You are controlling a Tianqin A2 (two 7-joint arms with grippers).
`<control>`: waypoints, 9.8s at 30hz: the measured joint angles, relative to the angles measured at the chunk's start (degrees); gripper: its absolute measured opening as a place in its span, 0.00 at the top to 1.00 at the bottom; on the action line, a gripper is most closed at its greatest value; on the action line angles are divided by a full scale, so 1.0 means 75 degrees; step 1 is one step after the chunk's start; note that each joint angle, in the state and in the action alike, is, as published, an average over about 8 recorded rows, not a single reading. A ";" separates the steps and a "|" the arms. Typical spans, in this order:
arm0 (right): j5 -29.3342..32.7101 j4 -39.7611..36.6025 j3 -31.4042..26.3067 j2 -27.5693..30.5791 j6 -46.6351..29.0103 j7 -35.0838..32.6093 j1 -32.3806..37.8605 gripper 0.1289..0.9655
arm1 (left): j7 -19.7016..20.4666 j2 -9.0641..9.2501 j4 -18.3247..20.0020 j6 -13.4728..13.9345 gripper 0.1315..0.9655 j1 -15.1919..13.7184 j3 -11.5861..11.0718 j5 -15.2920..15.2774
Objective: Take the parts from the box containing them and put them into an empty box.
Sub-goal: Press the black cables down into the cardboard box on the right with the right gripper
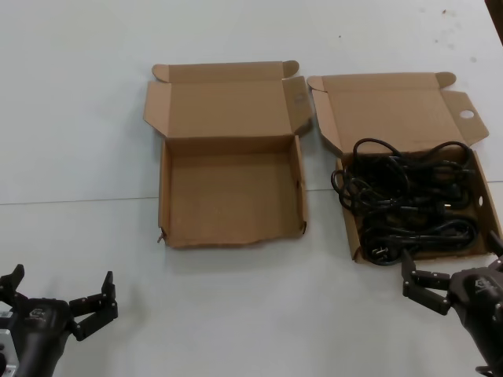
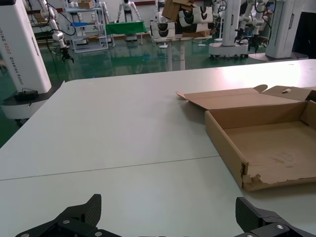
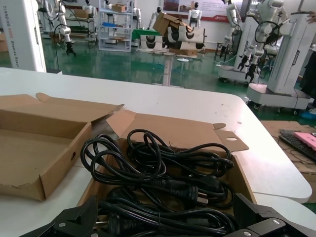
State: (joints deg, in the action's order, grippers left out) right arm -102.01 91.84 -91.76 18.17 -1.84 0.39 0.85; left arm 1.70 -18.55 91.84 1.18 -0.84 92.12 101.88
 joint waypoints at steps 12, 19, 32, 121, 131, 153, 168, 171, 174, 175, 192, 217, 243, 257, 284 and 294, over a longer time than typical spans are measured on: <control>0.0000 0.0000 0.0000 0.0000 0.0000 0.0000 0.0000 0.00 | 0.0000 0.0000 0.0000 0.0000 0.00 0.0000 0.0000 0.0000; 0.0000 0.0000 0.0000 0.0000 0.0000 0.0000 0.0000 0.00 | 0.0000 0.0000 0.0000 0.0000 0.00 0.0000 0.0000 0.0000; 0.0000 0.0000 0.0000 0.0000 0.0000 0.0000 0.0000 0.00 | 0.0000 0.0000 0.0000 0.0000 0.03 0.0000 0.0000 0.0000; 0.2125 -0.4183 -0.4081 0.3077 -0.5675 -0.1177 0.7285 0.01 | 0.0002 0.0000 0.0000 0.0000 0.97 0.0000 0.0000 -0.0001; 0.2159 -0.4383 -0.3579 0.2791 -0.5858 -0.1369 0.7145 0.10 | 0.0002 0.0000 0.0000 0.0000 0.97 0.0000 0.0000 -0.0002; 0.2198 -0.4889 -0.3013 0.2472 -0.6150 -0.1805 0.7063 0.52 | 0.0003 0.0000 0.0000 0.0000 0.97 0.0000 0.0000 -0.0002; 0.2018 -0.5373 -0.2758 0.2262 -0.6189 -0.1931 0.7139 0.86 | 0.0003 0.0000 0.0000 0.0000 0.97 0.0000 0.0000 -0.0003; 0.1993 -0.5394 -0.2723 0.2252 -0.6195 -0.1931 0.7134 0.89 | 0.0003 0.0000 0.0000 0.0000 0.97 0.0000 0.0000 -0.0003; 0.1985 -0.5340 -0.2692 0.2279 -0.6201 -0.1931 0.7118 0.93 | 0.0003 0.0000 0.0000 0.0000 0.97 0.0000 0.0000 -0.0003; 0.1989 -0.5293 -0.2684 0.2300 -0.6205 -0.1931 0.7108 0.94 | 0.0003 0.0000 0.0000 0.0000 0.97 0.0000 0.0000 -0.0003; 0.2171 -0.3917 -0.2520 0.2923 -0.6253 -0.1405 0.6751 0.97 | 0.0003 0.0000 0.0000 0.0000 0.97 0.0000 0.0000 -0.0003; 0.1939 -0.3344 -0.2586 0.3146 -0.6845 -0.1399 0.6222 0.83 | 0.0002 0.0000 0.0000 0.0000 0.97 0.0000 0.0000 -0.0002; 0.1732 -0.4620 -0.2558 0.2424 -0.6716 -0.1934 0.6667 0.47 | 0.0002 0.0000 0.0000 0.0000 0.97 0.0000 0.0000 -0.0002; 0.1558 -0.5405 -0.2495 0.2061 -0.6682 -0.1934 0.6859 0.65 | 0.0002 0.0000 0.0000 0.0000 0.97 0.0000 0.0000 -0.0002; 0.1324 -0.5847 -0.2252 0.1904 -0.6699 -0.1934 0.6893 0.97 | 0.0002 0.0000 0.0000 0.0000 0.97 0.0000 0.0000 -0.0002; 0.1407 -0.4547 -0.2194 0.2441 -0.6667 -0.1934 0.6545 0.98 | 0.0002 0.0000 0.0000 0.0000 0.97 0.0000 0.0000 -0.0002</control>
State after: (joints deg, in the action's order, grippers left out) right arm -91.45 57.74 -108.21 36.48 -51.84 -14.11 49.94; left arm 1.72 -18.55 91.84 1.18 -0.84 92.12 101.87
